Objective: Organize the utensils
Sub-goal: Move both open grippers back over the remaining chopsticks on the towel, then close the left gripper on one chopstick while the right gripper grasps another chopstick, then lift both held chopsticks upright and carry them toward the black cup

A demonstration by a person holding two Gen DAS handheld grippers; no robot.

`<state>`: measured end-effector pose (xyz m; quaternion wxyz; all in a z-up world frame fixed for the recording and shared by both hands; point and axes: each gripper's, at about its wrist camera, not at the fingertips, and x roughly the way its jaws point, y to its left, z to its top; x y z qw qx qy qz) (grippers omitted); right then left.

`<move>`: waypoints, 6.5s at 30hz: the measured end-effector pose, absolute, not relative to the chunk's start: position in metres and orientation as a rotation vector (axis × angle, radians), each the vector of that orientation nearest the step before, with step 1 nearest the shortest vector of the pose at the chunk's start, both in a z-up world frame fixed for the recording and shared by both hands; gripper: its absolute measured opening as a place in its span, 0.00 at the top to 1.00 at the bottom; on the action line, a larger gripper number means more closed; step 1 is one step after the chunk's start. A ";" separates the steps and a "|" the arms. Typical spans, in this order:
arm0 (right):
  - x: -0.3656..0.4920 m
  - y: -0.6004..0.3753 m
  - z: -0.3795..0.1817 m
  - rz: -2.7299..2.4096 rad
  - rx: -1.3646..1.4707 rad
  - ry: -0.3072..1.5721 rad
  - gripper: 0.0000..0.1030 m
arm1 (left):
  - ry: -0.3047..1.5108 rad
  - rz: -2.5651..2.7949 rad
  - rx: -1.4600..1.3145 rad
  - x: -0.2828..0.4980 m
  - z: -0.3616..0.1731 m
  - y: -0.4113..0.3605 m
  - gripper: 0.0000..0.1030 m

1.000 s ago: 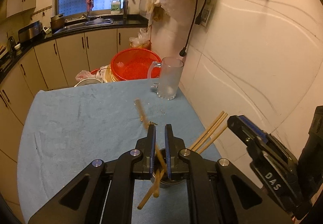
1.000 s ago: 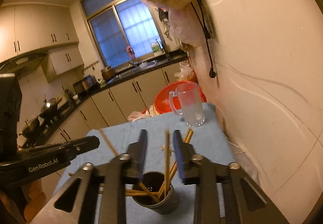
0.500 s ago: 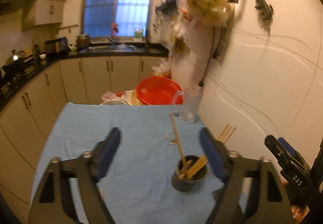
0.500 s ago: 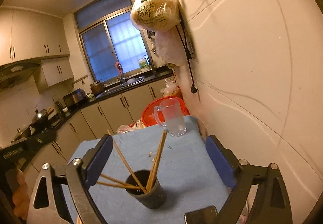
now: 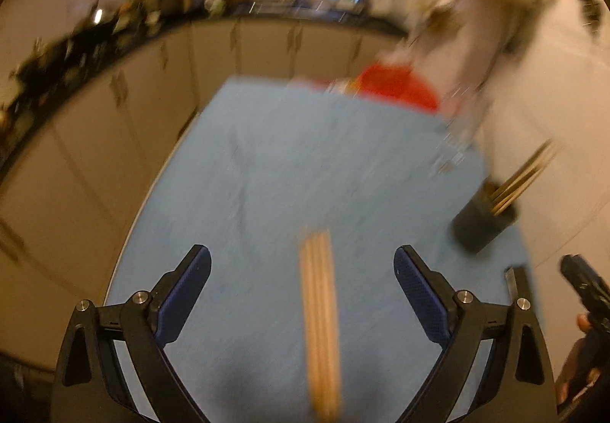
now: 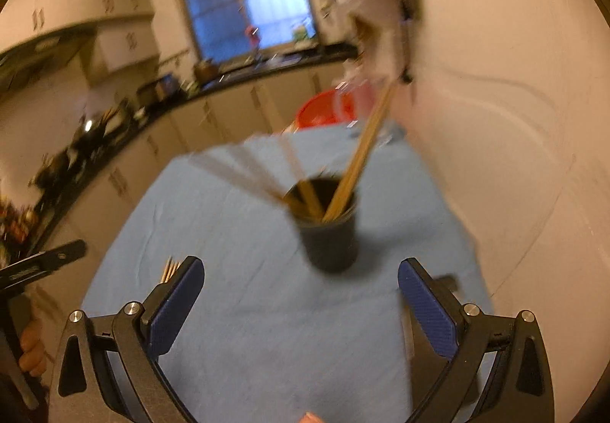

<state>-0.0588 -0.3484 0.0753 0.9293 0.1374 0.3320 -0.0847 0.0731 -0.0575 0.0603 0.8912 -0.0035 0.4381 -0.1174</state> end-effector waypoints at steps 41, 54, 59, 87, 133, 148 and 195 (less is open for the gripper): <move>-0.047 -0.310 0.033 -0.104 0.331 0.831 0.00 | 1.287 -0.134 0.161 0.179 -0.062 -0.089 0.27; -0.041 -0.286 0.034 -0.062 0.289 0.846 0.00 | 1.291 -0.149 0.160 0.154 -0.053 -0.070 0.89; -0.033 -0.277 0.033 -0.033 0.277 0.860 0.00 | 1.289 -0.177 0.131 0.148 -0.053 -0.065 0.93; 0.135 -0.197 -0.058 0.069 0.356 1.272 0.77 | 1.237 -0.227 -0.008 0.141 -0.056 0.008 0.94; 0.031 -0.197 0.066 0.176 0.241 0.623 0.93 | 0.865 -0.335 -0.149 0.091 0.039 -0.006 0.94; -0.024 -0.217 0.094 0.174 0.228 0.473 0.93 | 0.766 -0.340 -0.108 0.054 0.077 -0.018 0.94; -0.085 -0.316 0.111 0.039 0.383 0.350 0.93 | 0.720 -0.501 -0.025 0.027 0.133 -0.086 0.94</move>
